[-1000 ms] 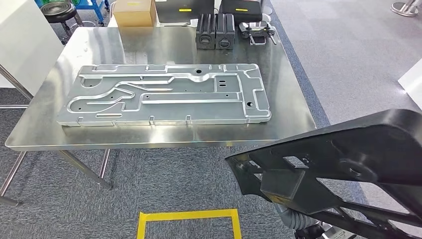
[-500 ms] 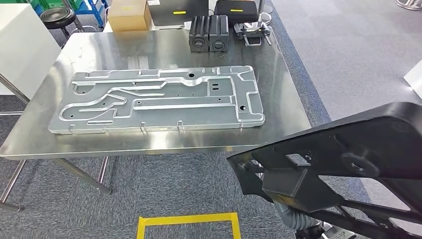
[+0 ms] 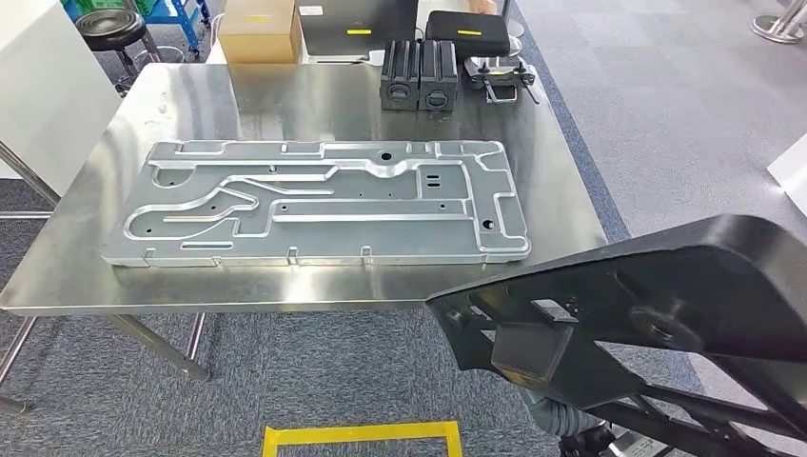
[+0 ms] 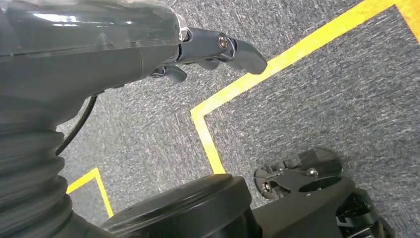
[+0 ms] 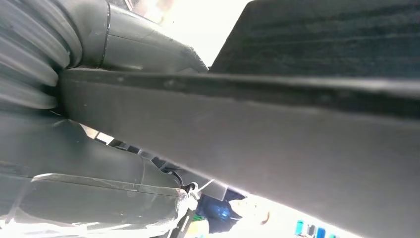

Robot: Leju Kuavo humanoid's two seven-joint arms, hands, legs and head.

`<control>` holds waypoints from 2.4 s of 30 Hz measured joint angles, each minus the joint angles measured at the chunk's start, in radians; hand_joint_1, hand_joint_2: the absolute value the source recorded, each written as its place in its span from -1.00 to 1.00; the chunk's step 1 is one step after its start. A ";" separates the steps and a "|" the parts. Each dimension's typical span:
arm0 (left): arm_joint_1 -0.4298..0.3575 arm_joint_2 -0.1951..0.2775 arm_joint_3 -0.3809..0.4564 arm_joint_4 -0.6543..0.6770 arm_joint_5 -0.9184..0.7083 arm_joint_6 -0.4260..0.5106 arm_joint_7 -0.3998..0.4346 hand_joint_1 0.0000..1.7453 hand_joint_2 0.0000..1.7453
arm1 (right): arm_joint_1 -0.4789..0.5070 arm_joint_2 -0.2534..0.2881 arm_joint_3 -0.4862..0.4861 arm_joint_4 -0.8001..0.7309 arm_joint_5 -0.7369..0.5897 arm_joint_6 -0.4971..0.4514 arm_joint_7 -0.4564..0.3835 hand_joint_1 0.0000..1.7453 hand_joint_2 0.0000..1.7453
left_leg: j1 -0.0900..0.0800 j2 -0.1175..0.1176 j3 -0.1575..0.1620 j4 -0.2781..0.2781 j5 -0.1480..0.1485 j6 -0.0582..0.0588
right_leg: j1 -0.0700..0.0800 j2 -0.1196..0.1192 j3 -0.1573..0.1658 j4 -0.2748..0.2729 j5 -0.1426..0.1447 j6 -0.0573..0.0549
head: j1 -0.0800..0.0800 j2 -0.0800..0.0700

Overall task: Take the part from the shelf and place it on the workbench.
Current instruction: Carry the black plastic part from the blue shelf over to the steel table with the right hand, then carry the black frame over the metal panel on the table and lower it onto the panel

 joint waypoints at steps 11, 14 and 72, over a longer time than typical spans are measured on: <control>0.005 -0.005 0.001 0.003 -0.011 0.009 0.007 -1.00 1.00 | -0.002 0.000 0.000 0.001 0.002 -0.003 0.010 1.00 1.00 | -0.008 -0.005 0.079 0.013 -0.071 -0.030 | 0.018 0.004 0.003 -0.203 0.178 -0.055 | 0.001 0.000; 0.004 -0.005 0.001 0.003 -0.013 0.004 -0.014 -1.00 1.00 | -0.011 -0.001 0.000 0.000 0.040 -0.016 0.012 1.00 1.00 | -0.004 -0.004 0.003 0.153 -0.116 -0.045 | 0.009 0.003 0.035 -0.226 0.169 -0.064 | 0.001 0.000; -0.018 0.005 -0.023 0.004 -0.017 -0.030 -0.076 -1.00 -1.00 | -1.350 -0.172 0.436 1.591 1.053 -0.492 0.435 -1.00 -1.00 | -0.002 -0.005 -0.120 0.027 0.070 -0.034 | 0.009 0.000 0.050 -0.234 0.161 -0.036 | 0.001 0.000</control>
